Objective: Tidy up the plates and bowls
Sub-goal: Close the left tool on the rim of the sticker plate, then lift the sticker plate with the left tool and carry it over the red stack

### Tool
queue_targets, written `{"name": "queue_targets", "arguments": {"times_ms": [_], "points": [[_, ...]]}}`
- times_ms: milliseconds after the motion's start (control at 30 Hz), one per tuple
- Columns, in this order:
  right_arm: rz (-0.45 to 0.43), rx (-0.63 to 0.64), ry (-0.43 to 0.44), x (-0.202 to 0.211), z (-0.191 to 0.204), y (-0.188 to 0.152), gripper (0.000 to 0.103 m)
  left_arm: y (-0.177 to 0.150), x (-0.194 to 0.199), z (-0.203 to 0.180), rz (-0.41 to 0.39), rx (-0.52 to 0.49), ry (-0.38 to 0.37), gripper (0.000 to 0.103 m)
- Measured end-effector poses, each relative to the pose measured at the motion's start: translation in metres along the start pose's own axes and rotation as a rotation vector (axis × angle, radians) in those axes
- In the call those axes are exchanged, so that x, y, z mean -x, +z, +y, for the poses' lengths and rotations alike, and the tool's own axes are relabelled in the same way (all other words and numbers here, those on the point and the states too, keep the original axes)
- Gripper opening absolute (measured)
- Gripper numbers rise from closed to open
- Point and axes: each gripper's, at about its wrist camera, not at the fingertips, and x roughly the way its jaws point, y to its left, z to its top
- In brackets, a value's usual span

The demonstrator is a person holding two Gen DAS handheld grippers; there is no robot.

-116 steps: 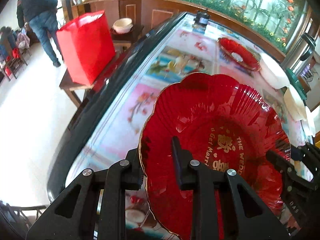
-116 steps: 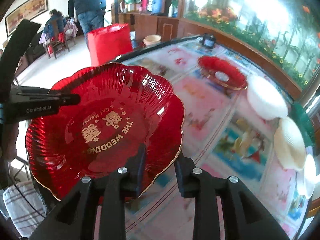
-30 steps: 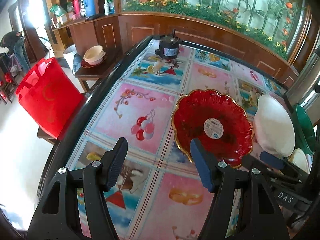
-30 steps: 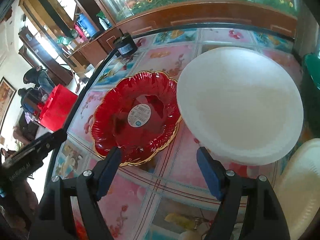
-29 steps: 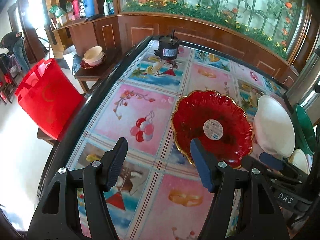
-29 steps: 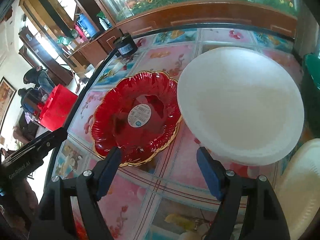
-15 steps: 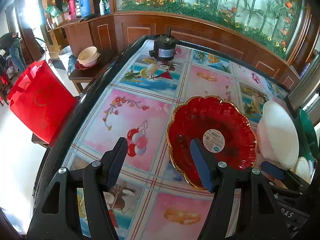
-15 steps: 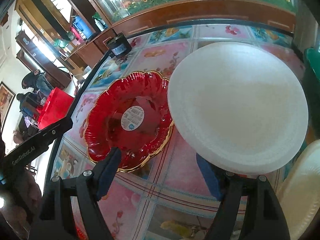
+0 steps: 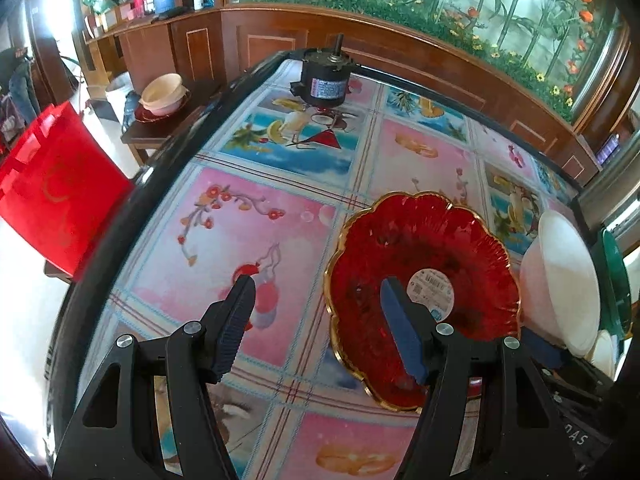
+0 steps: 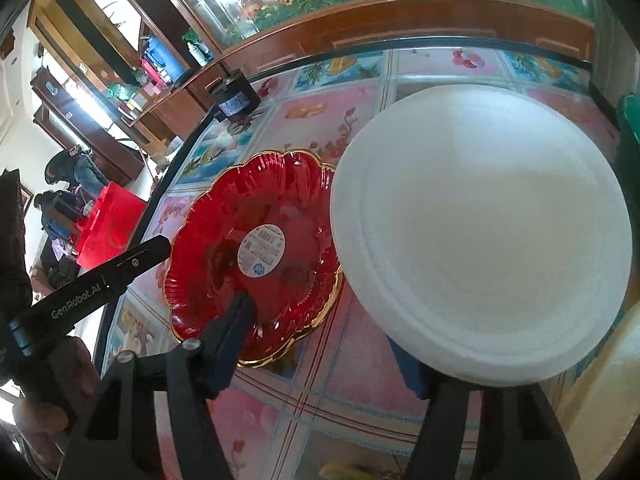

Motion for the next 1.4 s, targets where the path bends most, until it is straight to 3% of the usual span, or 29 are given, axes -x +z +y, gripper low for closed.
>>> {"name": "queue_targets", "arguments": {"times_ms": [400,467,500,533,767,1000,1400], "points": [[-0.003,-0.028,0.017,-0.004,-0.007,0.002,0.033,0.014,-0.025,0.001,0.023,0.032,-0.027,0.065],[0.003,-0.022,0.016,-0.005,-0.007,0.002,0.024,0.014,-0.029,0.001,0.029,0.031,-0.027,0.048],[0.006,-0.021,0.019,-0.005,-0.007,0.002,0.021,0.013,-0.032,0.001,0.043,0.027,-0.024,0.028],[0.009,-0.014,0.022,-0.006,-0.006,0.002,0.018,0.012,-0.034,0.001,0.061,0.025,-0.044,0.018],[-0.001,0.053,-0.006,0.001,0.007,0.000,0.014,0.007,-0.026,0.005,0.063,0.032,-0.051,0.016],[-0.023,0.137,-0.055,0.014,0.030,-0.013,0.015,-0.008,0.015,0.014,0.016,0.030,-0.057,0.015],[-0.037,0.176,-0.002,0.054,0.059,-0.051,0.016,-0.063,0.093,0.038,-0.022,0.048,-0.100,0.015]]}}
